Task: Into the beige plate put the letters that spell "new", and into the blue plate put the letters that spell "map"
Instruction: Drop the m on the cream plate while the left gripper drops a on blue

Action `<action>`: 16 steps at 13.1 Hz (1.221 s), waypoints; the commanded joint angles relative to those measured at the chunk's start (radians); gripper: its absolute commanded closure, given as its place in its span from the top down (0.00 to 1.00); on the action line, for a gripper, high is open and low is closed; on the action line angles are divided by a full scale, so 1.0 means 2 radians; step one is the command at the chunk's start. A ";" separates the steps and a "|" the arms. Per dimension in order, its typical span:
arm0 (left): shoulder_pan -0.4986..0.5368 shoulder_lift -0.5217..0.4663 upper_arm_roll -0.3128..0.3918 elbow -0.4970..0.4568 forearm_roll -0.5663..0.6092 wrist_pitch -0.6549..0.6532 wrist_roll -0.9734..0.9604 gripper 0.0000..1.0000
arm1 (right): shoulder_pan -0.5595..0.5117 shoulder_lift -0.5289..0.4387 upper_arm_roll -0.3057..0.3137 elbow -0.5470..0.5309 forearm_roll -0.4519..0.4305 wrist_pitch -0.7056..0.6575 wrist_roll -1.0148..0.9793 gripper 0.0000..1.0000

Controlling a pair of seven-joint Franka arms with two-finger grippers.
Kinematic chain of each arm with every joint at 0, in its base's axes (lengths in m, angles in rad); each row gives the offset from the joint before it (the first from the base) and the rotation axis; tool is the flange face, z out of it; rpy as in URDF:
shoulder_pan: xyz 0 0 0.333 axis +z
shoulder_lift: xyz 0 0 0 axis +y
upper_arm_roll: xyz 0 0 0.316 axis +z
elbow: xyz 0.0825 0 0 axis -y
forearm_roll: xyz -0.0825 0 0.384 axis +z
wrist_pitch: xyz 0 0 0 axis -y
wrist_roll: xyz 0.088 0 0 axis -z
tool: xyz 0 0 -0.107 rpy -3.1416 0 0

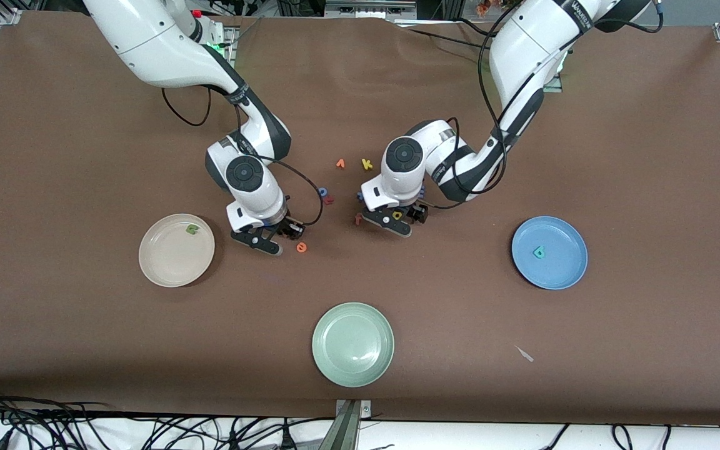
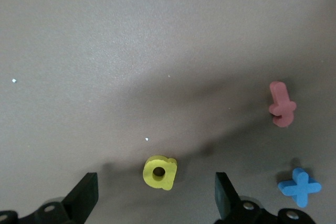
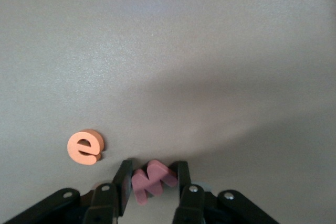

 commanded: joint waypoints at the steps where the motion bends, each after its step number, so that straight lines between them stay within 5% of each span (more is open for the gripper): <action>1: -0.003 0.008 0.001 -0.001 0.018 0.007 -0.011 0.79 | 0.004 0.000 -0.005 -0.008 -0.009 0.010 0.002 0.12; 6: -0.003 0.004 0.000 0.001 0.018 0.004 -0.014 0.29 | -0.032 -0.069 -0.024 -0.008 0.003 -0.080 -0.137 0.12; 10: 0.007 -0.018 -0.001 0.005 0.018 -0.012 -0.008 0.11 | -0.099 -0.106 -0.031 -0.024 0.010 -0.128 -0.298 0.12; 16: 0.047 -0.079 -0.003 0.007 0.009 -0.075 0.066 0.14 | -0.127 -0.114 -0.071 -0.107 0.010 -0.018 -0.391 0.15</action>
